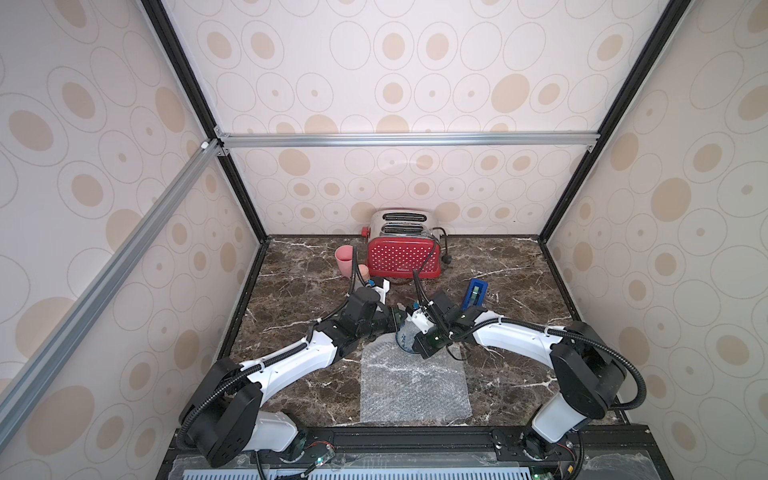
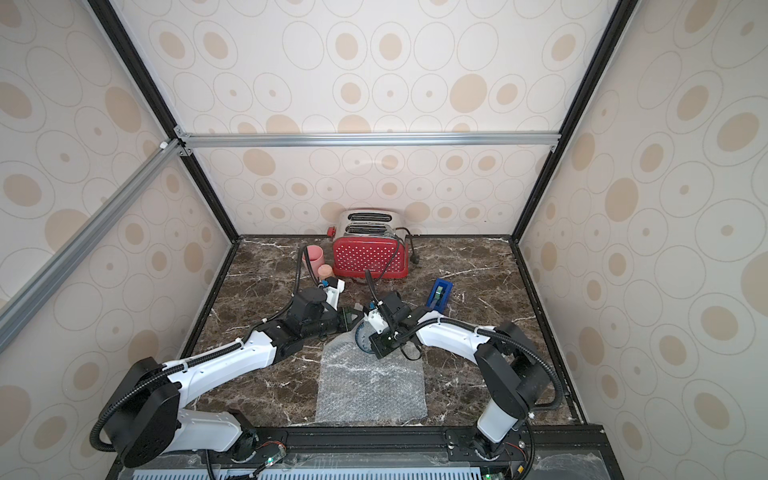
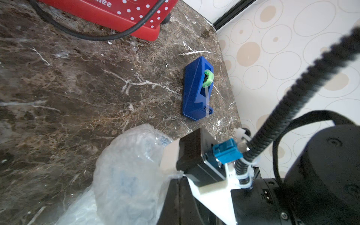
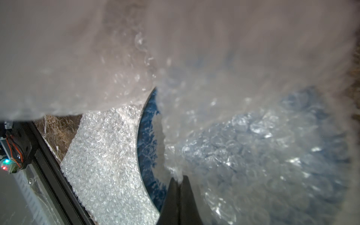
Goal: Wrap bowls in bubble wrap
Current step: Wrap the bowl in bubble wrap.
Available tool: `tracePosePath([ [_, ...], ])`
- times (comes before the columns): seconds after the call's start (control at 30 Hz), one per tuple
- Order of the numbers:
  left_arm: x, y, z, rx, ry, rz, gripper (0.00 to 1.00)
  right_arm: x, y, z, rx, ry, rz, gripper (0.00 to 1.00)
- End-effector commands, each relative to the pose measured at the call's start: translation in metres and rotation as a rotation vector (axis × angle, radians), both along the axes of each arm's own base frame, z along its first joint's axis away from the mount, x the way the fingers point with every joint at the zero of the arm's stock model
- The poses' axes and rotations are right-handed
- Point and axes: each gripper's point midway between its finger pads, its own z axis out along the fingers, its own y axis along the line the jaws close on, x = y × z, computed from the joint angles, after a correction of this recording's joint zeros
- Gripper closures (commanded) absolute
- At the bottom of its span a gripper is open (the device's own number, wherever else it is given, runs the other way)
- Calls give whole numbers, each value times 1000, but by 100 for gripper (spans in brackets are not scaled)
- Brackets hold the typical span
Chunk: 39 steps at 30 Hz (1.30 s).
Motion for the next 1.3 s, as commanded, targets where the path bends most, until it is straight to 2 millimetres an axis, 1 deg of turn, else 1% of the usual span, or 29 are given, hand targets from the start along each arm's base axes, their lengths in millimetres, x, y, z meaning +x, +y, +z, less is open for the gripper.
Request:
tracePosePath([
  [0.0,-8,-23,8,-62,-5,-55,100,-6,8,-1,31,7,26,97],
  [0.07,-12,-30,6,-61,0,-75,100,-5,7,0,44,6,14,96],
  [0.17,-14,-34,0,-56,7,-82,100,-4,6,4,69,6,-10,94],
  [0.4,-11,-24,-10,14,12,-47,100,2,3,13,138,20,-49,92],
  [0.5,-10,-24,-10,23,12,-47,100,3,5,19,176,31,-54,92],
  [0.63,-10,-24,-13,43,24,-50,100,3,8,21,199,48,-57,91],
  [0.8,-9,-21,-22,73,47,-36,100,1,10,23,235,73,-59,91],
  [0.97,-9,-23,-26,80,56,-40,100,-2,11,34,301,93,-58,91],
  [1.27,-8,-29,-39,97,102,-58,100,-7,13,37,333,121,-47,91],
])
